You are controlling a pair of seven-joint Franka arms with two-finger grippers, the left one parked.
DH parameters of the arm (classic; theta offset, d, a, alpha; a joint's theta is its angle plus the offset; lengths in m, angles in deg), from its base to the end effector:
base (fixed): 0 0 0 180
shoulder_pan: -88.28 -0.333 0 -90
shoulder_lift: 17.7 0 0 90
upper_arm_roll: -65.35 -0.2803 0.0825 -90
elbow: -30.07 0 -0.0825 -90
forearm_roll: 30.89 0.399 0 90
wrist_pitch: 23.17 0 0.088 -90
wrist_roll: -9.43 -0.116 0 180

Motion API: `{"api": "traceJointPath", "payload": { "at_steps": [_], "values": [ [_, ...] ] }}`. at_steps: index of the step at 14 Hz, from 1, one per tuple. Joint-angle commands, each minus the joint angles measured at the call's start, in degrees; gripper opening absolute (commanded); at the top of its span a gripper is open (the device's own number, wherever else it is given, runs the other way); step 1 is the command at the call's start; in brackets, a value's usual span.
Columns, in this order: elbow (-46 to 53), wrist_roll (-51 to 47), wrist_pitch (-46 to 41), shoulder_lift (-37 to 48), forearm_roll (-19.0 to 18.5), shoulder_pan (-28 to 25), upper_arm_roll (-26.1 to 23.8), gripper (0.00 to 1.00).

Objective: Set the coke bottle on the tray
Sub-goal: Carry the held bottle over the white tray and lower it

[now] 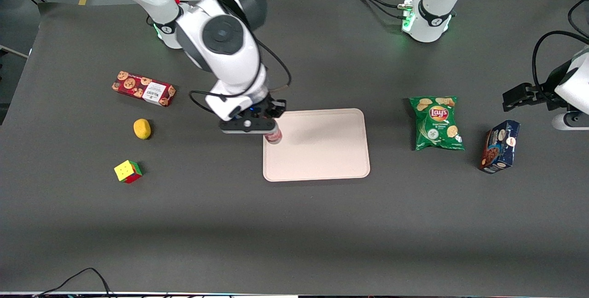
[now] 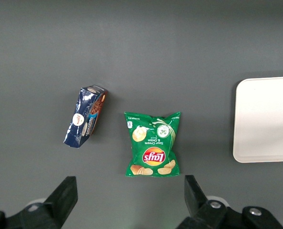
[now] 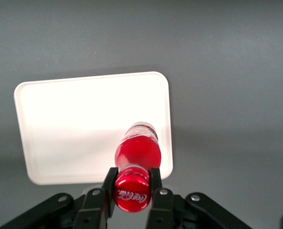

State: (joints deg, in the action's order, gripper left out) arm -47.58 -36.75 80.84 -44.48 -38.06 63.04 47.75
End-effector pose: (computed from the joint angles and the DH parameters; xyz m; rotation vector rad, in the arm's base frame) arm 0.5379 0.4371 0.4214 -3.1198 0.0949 0.0008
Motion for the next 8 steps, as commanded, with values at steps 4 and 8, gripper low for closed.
{"api": "traceJointPath", "payload": {
  "at_steps": [4, 8],
  "values": [
    [-0.6, -4.1, 7.0, -6.5, -6.1, -0.9, -0.1, 0.00],
    [-5.8, -3.9, 11.3, -6.5, -6.1, -0.6, 0.0, 0.00]
  ]
}}
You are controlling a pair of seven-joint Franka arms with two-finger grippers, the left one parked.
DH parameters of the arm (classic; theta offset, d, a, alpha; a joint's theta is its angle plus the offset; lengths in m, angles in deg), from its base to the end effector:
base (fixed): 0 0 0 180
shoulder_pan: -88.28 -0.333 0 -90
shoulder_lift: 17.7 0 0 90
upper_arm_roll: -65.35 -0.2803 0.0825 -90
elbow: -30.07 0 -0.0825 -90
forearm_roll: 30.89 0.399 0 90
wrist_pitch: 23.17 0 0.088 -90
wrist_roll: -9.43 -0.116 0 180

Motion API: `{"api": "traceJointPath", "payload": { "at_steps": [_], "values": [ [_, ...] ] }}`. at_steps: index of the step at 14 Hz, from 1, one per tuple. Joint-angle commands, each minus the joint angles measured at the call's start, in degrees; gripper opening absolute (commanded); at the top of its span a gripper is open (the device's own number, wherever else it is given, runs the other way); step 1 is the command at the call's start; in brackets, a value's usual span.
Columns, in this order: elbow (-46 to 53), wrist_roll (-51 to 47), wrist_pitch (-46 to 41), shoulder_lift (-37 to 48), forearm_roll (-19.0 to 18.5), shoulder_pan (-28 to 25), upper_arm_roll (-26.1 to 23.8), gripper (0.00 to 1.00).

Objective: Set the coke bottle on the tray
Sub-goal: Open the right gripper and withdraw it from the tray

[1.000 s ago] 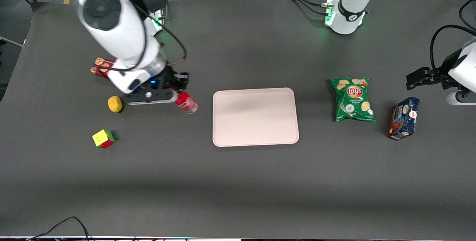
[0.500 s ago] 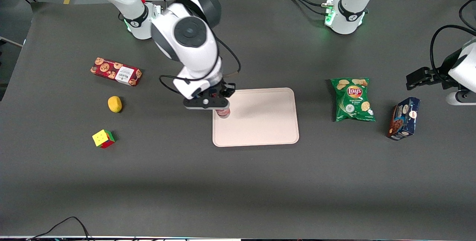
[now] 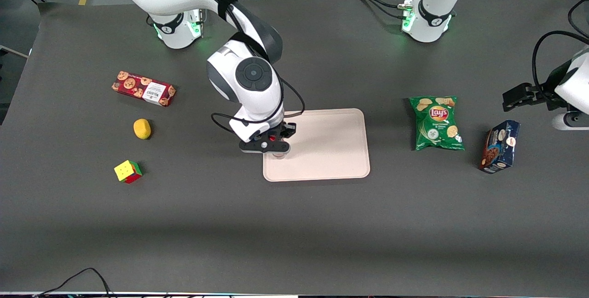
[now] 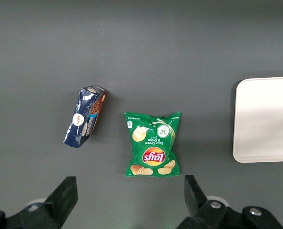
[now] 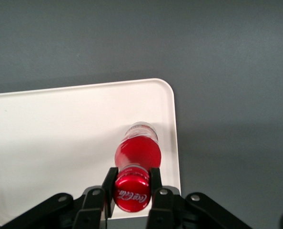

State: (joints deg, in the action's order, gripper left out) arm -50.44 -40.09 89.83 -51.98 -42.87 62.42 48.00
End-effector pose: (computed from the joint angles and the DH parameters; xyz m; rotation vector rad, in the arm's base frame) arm 0.5484 0.4483 0.3213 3.1207 -0.1206 0.0228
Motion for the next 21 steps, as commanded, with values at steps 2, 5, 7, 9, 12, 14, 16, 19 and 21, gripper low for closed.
{"api": "traceJointPath", "payload": {
  "at_steps": [2, 5, 7, 9, 12, 14, 16, 19, 21],
  "values": [
    [-4.5, -0.6, 3.8, 1.1, -1.4, 0.3, -0.2, 0.00],
    [-5.5, -0.7, 4.8, 1.1, -1.4, 0.4, -0.2, 0.00],
    [-5.7, -0.8, 4.9, 1.1, -1.4, 0.4, -0.2, 0.08],
    [-5.7, -0.8, 4.9, 1.0, -1.4, 0.5, -0.2, 0.44],
    [-5.6, -1.3, 4.9, 1.0, -1.2, 0.5, -0.1, 1.00],
    [-5.2, -1.1, 4.5, 2.7, -0.7, 2.0, -0.1, 1.00],
    [-5.5, 0.5, 1.4, 8.3, 1.5, 6.5, -0.1, 1.00],
    [-7.5, 14.8, -5.0, 17.2, 6.5, 15.7, -0.1, 1.00],
    [-12.0, 21.9, -6.5, 23.8, 7.6, 20.0, 0.8, 1.00]
  ]
}}
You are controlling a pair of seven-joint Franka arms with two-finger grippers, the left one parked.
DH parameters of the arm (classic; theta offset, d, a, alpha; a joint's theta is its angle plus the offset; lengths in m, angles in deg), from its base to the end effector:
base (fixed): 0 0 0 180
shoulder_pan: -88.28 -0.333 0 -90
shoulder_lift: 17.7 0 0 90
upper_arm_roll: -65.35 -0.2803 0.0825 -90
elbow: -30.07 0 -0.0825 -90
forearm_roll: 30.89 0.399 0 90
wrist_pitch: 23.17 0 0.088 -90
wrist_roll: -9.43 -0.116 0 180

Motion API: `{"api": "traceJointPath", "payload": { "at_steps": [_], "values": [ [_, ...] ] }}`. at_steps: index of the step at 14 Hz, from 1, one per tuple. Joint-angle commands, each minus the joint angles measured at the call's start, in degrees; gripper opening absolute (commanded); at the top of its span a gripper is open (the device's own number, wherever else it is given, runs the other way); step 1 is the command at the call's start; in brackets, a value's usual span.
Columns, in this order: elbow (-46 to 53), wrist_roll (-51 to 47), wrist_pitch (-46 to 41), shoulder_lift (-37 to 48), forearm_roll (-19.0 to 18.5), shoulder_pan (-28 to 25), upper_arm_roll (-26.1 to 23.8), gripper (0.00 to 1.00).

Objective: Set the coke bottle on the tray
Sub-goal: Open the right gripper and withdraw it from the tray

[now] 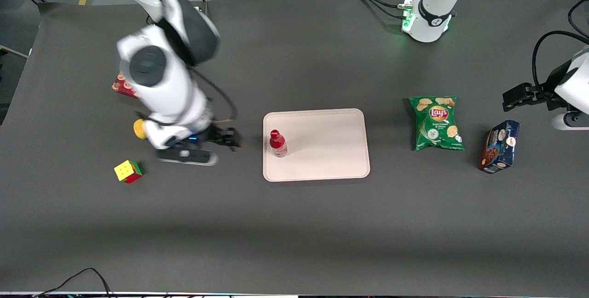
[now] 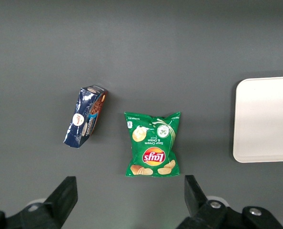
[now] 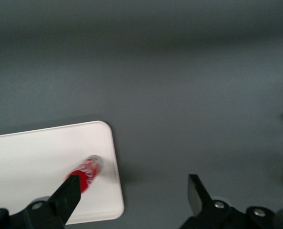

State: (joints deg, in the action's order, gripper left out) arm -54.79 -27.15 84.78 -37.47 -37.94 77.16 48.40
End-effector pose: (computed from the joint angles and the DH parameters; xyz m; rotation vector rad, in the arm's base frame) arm 0.6084 0.2876 0.4456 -3.1105 0.2102 -0.1132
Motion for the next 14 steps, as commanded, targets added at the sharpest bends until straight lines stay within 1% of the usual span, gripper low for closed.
{"api": "traceJointPath", "payload": {
  "at_steps": [1, 2, 4, 5, 7, 9, 14],
  "values": [
    [-10.0, 12.2, -2.7, 12.2, 2.9, 7.1, 1.6, 1.00],
    [-12.3, 15.2, -3.9, 15.1, 3.4, 8.1, 4.0, 1.00],
    [-16.5, 26.2, -4.8, 19.1, 3.6, 8.2, 10.8, 1.00],
    [-17.7, 30.7, -4.5, 20.4, 4.8, 8.1, 14.3, 1.00],
    [-17.7, 36.5, -4.2, 20.7, 5.2, 8.2, 18.2, 1.00],
    [-17.0, 39.5, -4.2, 20.7, 8.5, 8.1, 20.5, 1.00],
    [-14.2, 41.4, -4.9, 19.6, 8.4, 8.2, 21.4, 1.00]
  ]
}}
